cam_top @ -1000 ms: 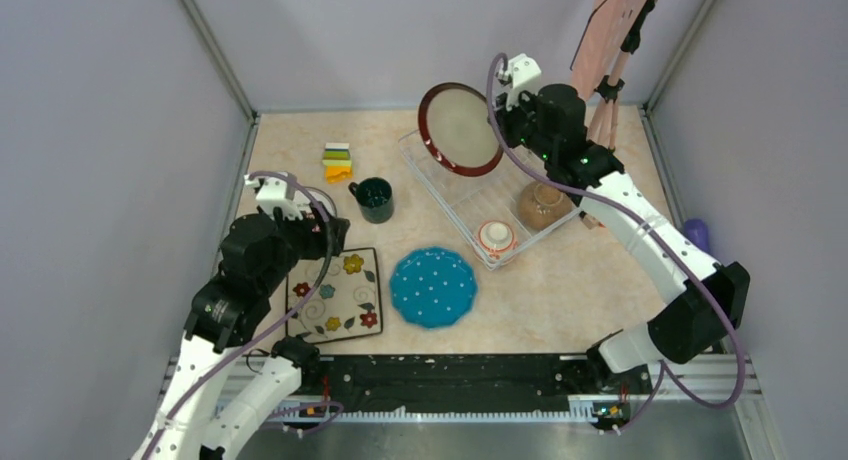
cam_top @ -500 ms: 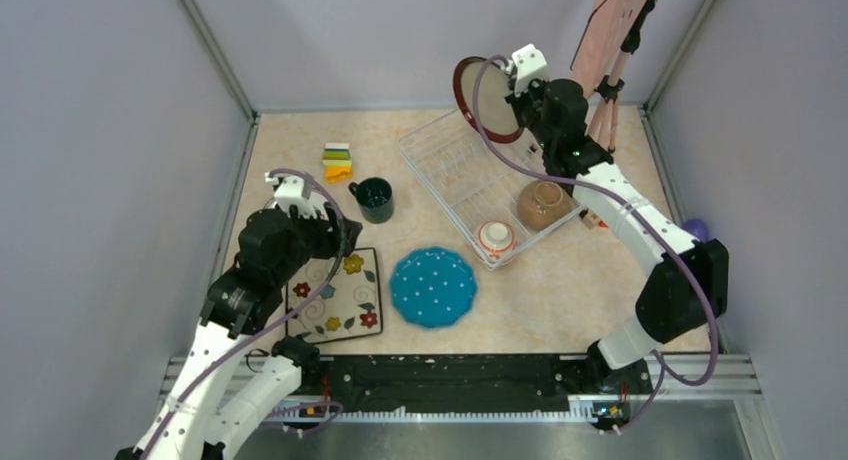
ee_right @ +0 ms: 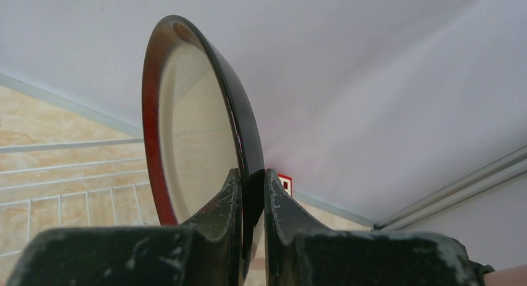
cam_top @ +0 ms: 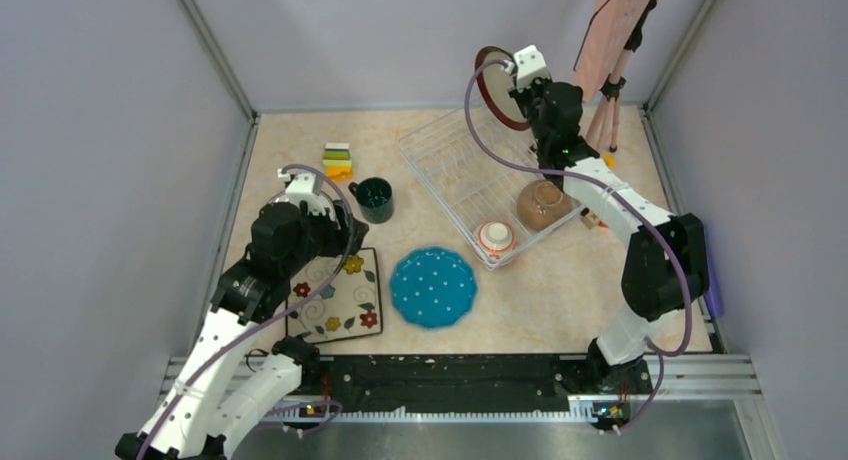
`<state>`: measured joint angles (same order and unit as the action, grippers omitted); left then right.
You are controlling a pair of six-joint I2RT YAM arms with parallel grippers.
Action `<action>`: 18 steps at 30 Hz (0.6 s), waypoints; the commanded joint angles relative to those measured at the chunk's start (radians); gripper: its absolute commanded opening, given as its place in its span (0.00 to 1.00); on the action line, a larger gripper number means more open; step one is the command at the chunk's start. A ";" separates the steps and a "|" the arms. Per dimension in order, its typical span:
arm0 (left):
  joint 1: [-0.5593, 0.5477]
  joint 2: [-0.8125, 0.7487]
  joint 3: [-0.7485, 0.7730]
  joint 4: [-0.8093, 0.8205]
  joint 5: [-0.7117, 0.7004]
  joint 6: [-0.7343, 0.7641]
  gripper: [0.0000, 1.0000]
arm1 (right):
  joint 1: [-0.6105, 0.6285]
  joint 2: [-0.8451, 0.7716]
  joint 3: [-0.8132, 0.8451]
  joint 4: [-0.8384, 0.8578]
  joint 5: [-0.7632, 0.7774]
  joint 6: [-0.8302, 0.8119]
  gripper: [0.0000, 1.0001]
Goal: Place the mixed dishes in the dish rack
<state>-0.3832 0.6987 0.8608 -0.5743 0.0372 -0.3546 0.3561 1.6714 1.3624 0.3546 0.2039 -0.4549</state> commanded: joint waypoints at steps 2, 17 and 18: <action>-0.002 0.012 -0.009 0.079 0.013 -0.006 0.74 | -0.040 0.008 -0.008 0.255 -0.026 -0.037 0.00; -0.003 0.028 -0.024 0.099 0.032 -0.009 0.73 | -0.066 0.045 -0.070 0.280 -0.054 -0.073 0.00; -0.003 0.029 -0.026 0.100 0.034 -0.009 0.73 | -0.066 0.047 -0.079 0.291 -0.049 -0.078 0.00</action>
<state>-0.3832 0.7250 0.8467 -0.5320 0.0566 -0.3588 0.3176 1.7123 1.2938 0.4503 0.1711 -0.5121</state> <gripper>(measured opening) 0.735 0.074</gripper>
